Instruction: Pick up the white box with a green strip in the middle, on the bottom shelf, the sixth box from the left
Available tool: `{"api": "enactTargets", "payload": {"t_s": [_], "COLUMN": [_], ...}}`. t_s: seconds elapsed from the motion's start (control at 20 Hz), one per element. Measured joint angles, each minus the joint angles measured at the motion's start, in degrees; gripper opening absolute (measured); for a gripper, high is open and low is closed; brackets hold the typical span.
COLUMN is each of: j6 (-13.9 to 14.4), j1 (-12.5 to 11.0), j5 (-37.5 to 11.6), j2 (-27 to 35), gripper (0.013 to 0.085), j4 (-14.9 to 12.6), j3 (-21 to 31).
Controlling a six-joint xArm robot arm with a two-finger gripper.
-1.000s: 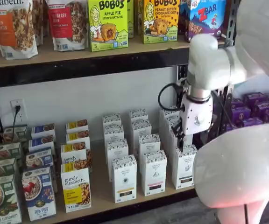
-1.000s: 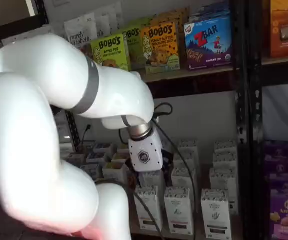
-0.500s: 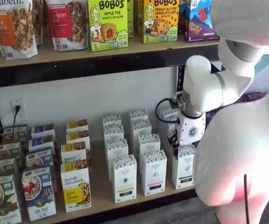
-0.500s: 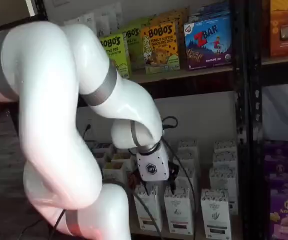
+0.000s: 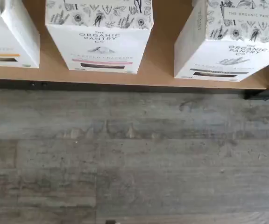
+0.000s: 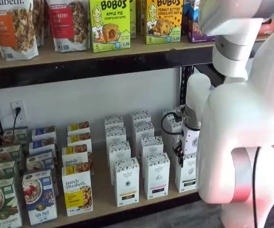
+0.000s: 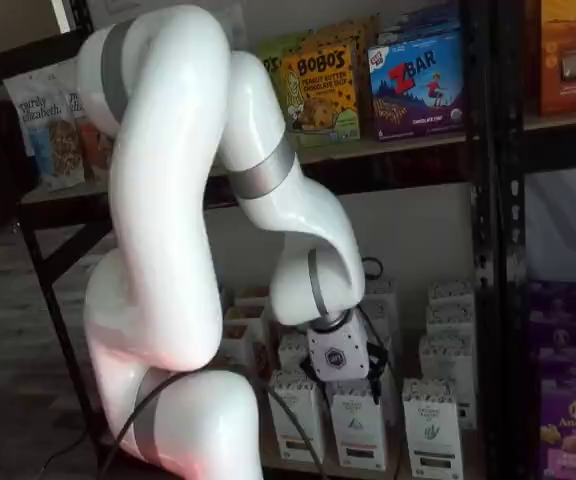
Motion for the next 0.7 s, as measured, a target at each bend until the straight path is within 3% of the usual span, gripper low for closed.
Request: {"api": "enactTargets", "payload": {"t_s": [0.1,0.25,0.5,0.55,0.7], "j6": [-1.91,-1.18,-11.92,-12.85,-11.33], "j1": [-0.85,-2.13,-2.36,-2.53,-3.35], "j5": [-0.96,-1.63,-4.59,-4.79,-4.26], "j2": [3.03,7.10,13.30,14.41,17.26], "gripper": [0.0850,0.0850,0.0850,0.0850,0.0850], "j4": [1.10,-0.97,9.74,10.54,8.15], "j3": [-1.80,-4.66,-8.35,-9.33,-12.45]}}
